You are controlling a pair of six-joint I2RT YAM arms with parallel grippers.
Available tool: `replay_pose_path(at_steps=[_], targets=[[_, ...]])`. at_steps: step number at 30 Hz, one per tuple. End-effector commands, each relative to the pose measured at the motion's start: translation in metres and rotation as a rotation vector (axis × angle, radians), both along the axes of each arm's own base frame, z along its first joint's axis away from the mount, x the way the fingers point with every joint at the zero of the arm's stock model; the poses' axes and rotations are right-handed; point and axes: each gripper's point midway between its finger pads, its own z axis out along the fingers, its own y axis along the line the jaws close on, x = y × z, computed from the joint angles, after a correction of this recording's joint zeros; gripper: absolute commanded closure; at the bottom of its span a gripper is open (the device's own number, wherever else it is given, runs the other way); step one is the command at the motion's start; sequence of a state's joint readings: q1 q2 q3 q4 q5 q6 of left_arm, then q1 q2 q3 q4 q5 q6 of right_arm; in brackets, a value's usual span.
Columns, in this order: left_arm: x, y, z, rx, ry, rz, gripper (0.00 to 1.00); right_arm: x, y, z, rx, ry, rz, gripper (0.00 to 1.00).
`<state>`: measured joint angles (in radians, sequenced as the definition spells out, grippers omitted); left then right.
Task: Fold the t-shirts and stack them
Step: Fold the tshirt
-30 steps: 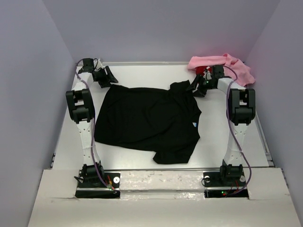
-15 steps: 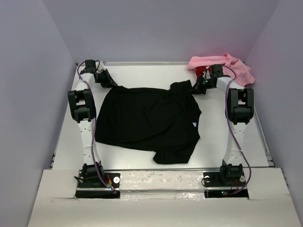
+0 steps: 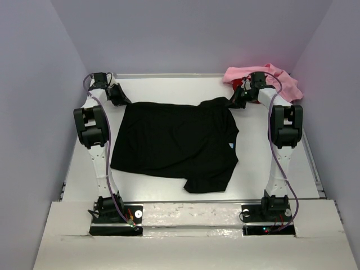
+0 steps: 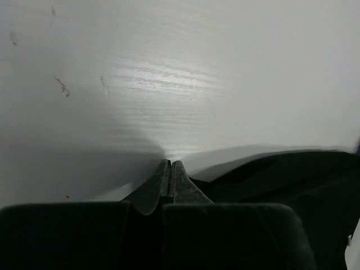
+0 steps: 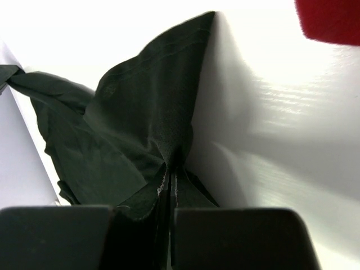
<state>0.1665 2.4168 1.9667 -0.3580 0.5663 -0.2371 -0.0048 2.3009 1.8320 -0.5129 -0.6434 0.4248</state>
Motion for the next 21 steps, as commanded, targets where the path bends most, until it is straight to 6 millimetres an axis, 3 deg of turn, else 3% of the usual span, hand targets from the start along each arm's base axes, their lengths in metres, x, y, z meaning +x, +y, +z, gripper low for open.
replay_pose_path(at_steps=[1,6,11,21], targets=[[0.007,0.004,0.057,0.03,-0.123,0.002,1.0,0.0,0.003,0.045,-0.013,-0.103,0.03,1.0],[0.007,0.004,0.065,0.03,-0.143,0.006,1.0,-0.01,0.004,0.041,-0.011,-0.08,0.055,1.0],[0.007,0.0,0.089,0.028,-0.233,-0.01,1.0,-0.022,0.007,0.049,-0.025,-0.096,0.078,1.0],[-0.019,-0.006,0.092,0.02,-0.199,-0.025,1.0,-0.044,0.011,0.063,-0.003,-0.1,0.108,1.0]])
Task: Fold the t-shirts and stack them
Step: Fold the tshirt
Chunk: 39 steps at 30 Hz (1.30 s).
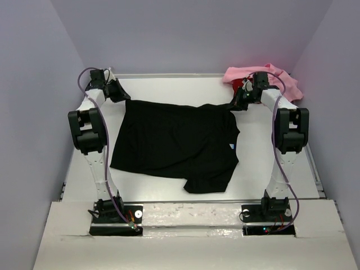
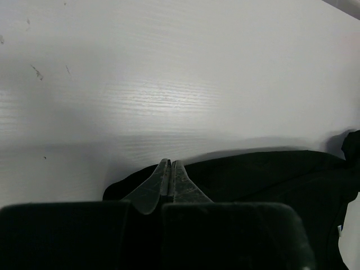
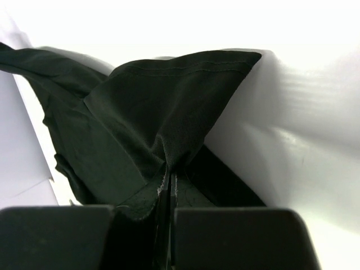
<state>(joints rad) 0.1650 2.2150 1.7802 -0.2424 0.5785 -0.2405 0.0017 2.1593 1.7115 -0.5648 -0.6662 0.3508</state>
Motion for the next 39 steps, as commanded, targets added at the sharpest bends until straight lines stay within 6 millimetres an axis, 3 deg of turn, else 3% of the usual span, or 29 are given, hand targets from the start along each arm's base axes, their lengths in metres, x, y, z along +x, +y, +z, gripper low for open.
replay_pose_path(at_steps=[1,8,15,24,30,39], targets=[[-0.008,-0.001,0.035,0.013,-0.063,-0.019,1.0,-0.01,0.012,0.037,0.017,-0.081,0.051,1.0],[-0.025,-0.004,0.022,0.01,-0.017,-0.027,1.0,-0.036,0.023,0.042,0.036,-0.057,0.083,1.0],[-0.041,-0.007,0.009,0.002,0.04,-0.027,1.0,-0.07,0.031,0.023,0.036,0.039,0.109,1.0],[-0.042,0.002,0.02,0.054,0.041,-0.006,1.0,-0.098,0.029,0.011,0.011,0.106,0.111,1.0],[-0.045,0.004,0.031,0.07,0.034,0.01,1.0,-0.112,0.02,-0.014,-0.049,0.186,0.09,1.0],[-0.057,0.005,0.018,0.083,0.085,0.005,1.0,-0.132,0.021,-0.053,-0.09,0.315,0.098,1.0]])
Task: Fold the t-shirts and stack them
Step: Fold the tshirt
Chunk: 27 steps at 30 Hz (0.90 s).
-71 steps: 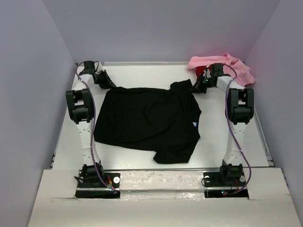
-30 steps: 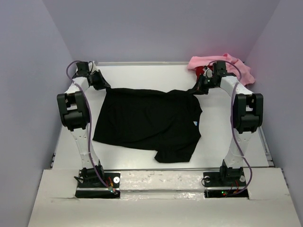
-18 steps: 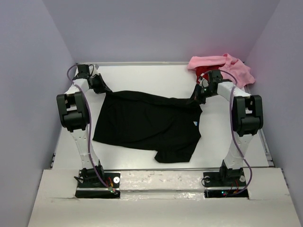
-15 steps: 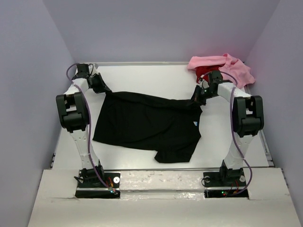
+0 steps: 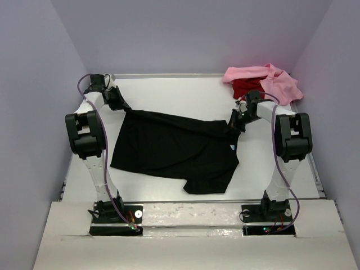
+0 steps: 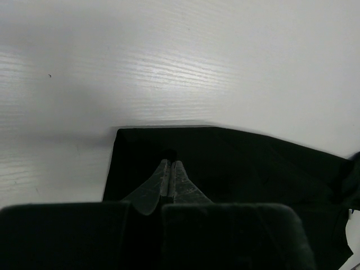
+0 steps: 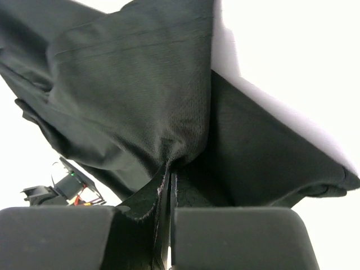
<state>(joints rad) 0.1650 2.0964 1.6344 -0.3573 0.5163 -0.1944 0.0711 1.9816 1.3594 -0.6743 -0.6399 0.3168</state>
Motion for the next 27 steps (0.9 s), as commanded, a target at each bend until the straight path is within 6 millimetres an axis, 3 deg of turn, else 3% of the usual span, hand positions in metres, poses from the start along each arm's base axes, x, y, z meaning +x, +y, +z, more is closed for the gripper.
replay_pose_path(at_steps=[1,8,14,27], targets=[[-0.006,0.003,0.028,0.031,-0.042,-0.007,1.0,-0.014,0.002,-0.017,-0.052,0.053,0.026,1.0],[-0.017,0.001,0.019,0.021,0.003,-0.012,1.0,-0.011,0.002,-0.031,-0.103,0.061,0.025,1.0],[-0.037,-0.001,0.0,0.018,0.089,0.008,1.0,0.0,-0.002,-0.029,-0.13,0.031,0.004,1.0],[-0.067,0.005,0.002,0.099,0.132,0.028,1.0,0.002,0.004,-0.025,-0.141,0.013,0.012,1.0]])
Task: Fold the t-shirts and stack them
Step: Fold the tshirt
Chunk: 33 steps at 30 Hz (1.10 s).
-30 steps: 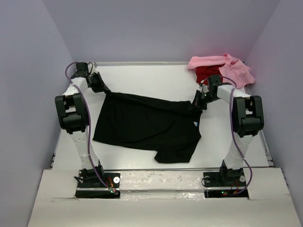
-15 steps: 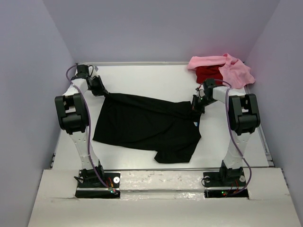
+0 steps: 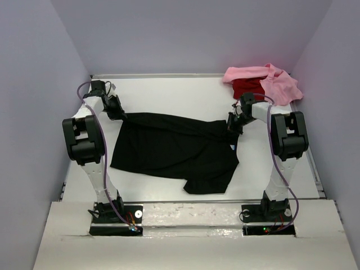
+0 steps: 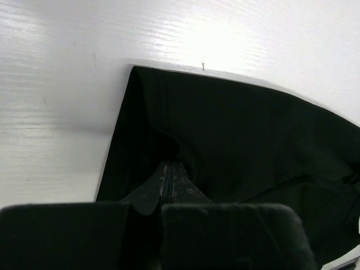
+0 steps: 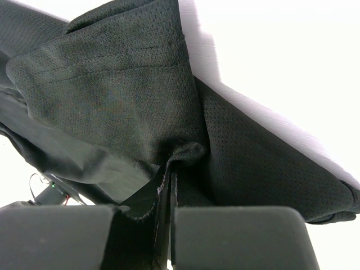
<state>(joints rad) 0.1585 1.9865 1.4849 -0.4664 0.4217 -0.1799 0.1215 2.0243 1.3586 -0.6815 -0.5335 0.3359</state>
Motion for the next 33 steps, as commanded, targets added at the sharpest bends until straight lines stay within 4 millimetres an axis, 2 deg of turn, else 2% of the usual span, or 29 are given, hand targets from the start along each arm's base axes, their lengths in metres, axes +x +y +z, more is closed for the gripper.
replay_pose_path(at_steps=[1,5,7,9,10,11,12,13,14,19,26,30,33], targets=[[-0.01,0.003,0.015,0.04,-0.013,-0.009,1.0,0.01,0.0,0.001,-0.036,-0.038,0.006,1.0],[-0.013,0.003,0.002,0.04,0.012,-0.015,0.94,0.008,0.003,0.003,-0.038,-0.042,0.012,1.0],[-0.011,0.002,-0.004,0.035,0.019,-0.017,0.77,0.008,0.003,0.004,-0.033,-0.042,0.012,1.0],[-0.011,0.0,-0.01,0.021,0.029,-0.027,0.69,0.007,0.003,0.007,-0.032,-0.045,0.009,1.0],[-0.009,0.0,-0.009,0.019,0.027,-0.026,0.6,0.008,0.003,0.008,-0.031,-0.049,0.009,1.0],[-0.009,0.0,-0.011,0.017,0.032,-0.028,0.36,0.008,0.004,0.01,-0.031,-0.054,0.009,1.0],[-0.01,0.0,-0.011,0.017,0.034,-0.026,0.35,0.008,0.004,0.01,-0.031,-0.054,0.009,1.0],[-0.009,0.0,-0.01,0.018,0.028,-0.031,0.12,0.008,0.004,0.01,-0.029,-0.054,0.008,1.0],[-0.008,0.002,-0.007,0.028,0.022,-0.025,0.01,0.007,0.007,0.011,-0.031,-0.057,0.016,1.0],[-0.001,-0.001,0.018,0.019,-0.052,-0.021,0.01,0.007,0.007,0.011,-0.028,-0.056,0.017,1.0],[0.003,-0.013,0.035,-0.058,-0.113,-0.036,0.01,0.01,0.008,0.014,-0.027,-0.064,0.014,1.0],[0.003,-0.034,0.056,-0.178,-0.164,-0.093,0.01,0.009,0.007,0.012,-0.032,-0.061,0.014,1.0],[-0.004,-0.047,0.063,-0.251,-0.166,-0.131,0.01,0.01,0.007,0.013,-0.032,-0.064,0.016,1.0]])
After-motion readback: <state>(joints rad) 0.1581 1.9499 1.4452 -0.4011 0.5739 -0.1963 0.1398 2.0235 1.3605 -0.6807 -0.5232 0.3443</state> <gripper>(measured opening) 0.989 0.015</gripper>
